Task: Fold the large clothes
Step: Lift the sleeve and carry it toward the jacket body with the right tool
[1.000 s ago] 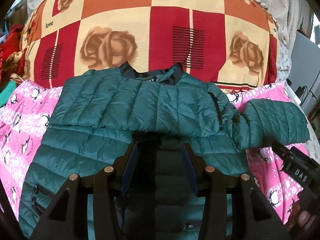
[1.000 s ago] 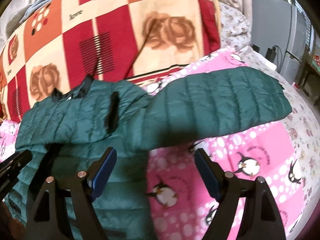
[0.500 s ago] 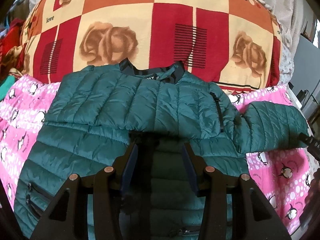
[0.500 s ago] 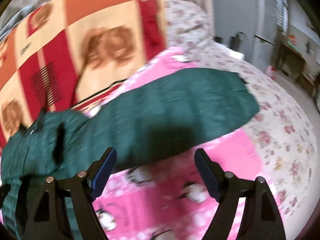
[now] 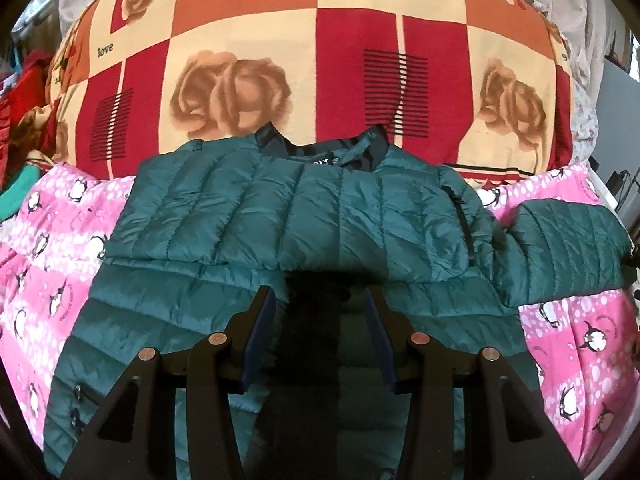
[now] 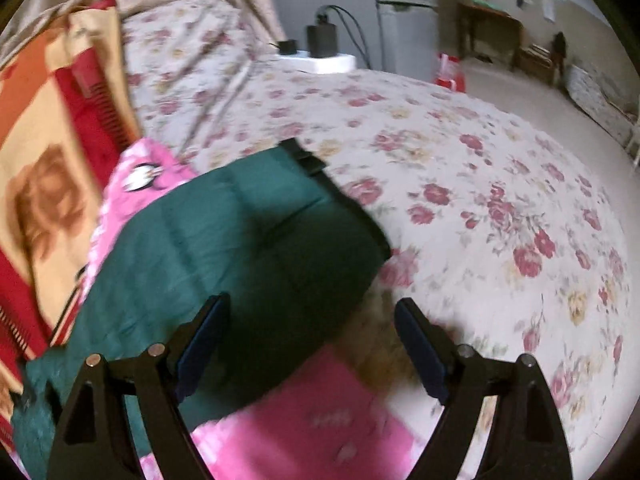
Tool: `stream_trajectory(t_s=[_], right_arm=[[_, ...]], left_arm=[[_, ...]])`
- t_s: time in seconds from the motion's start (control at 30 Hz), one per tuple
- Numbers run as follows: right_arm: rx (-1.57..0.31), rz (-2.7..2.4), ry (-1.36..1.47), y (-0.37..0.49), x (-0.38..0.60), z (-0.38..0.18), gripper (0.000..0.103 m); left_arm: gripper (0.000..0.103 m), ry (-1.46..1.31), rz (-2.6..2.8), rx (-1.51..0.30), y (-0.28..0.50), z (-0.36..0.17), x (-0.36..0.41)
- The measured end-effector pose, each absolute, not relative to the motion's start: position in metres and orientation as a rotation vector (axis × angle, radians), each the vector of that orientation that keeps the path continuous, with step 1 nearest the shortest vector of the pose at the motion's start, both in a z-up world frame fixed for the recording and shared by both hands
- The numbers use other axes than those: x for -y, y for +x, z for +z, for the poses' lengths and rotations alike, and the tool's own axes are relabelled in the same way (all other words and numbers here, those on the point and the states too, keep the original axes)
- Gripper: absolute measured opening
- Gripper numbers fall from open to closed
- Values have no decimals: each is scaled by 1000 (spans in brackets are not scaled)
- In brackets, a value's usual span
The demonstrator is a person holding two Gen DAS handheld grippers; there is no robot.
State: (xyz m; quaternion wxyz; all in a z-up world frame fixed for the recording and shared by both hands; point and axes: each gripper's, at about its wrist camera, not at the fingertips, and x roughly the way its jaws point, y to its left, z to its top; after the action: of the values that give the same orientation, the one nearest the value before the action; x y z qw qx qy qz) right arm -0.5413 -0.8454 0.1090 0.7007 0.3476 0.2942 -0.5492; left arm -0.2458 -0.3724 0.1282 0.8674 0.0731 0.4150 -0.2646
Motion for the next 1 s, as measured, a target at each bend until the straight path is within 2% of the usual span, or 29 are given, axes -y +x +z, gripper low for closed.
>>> stream_trajectory(t_s=[0.27, 0.3, 0.33, 0.37, 0.43, 0.47, 0.67, 1.0], right_arm=[[-621, -1241, 738, -536, 864, 105, 90], [-616, -1229, 727, -534, 862, 105, 85], [-612, -1218, 720, -532, 862, 105, 73], [-615, -1202, 710, -530, 860, 104, 65], [-615, -1155, 728, -530, 857, 102, 28], [-606, -1127, 748, -532, 856, 102, 23], [-530, -979, 783, -539, 828, 123, 18], [-430, -697, 712, -498, 755, 201, 15]], left_arm=[[17, 161, -522, -898, -235, 116, 370], [17, 162, -520, -898, -234, 115, 369], [17, 162, -518, -896, -234, 115, 369], [17, 164, -515, -895, -234, 114, 368], [17, 170, -513, -892, -233, 114, 367], [17, 171, -510, -890, -233, 114, 366], [17, 167, -507, -896, -231, 112, 359], [17, 159, -506, -893, -230, 113, 340]])
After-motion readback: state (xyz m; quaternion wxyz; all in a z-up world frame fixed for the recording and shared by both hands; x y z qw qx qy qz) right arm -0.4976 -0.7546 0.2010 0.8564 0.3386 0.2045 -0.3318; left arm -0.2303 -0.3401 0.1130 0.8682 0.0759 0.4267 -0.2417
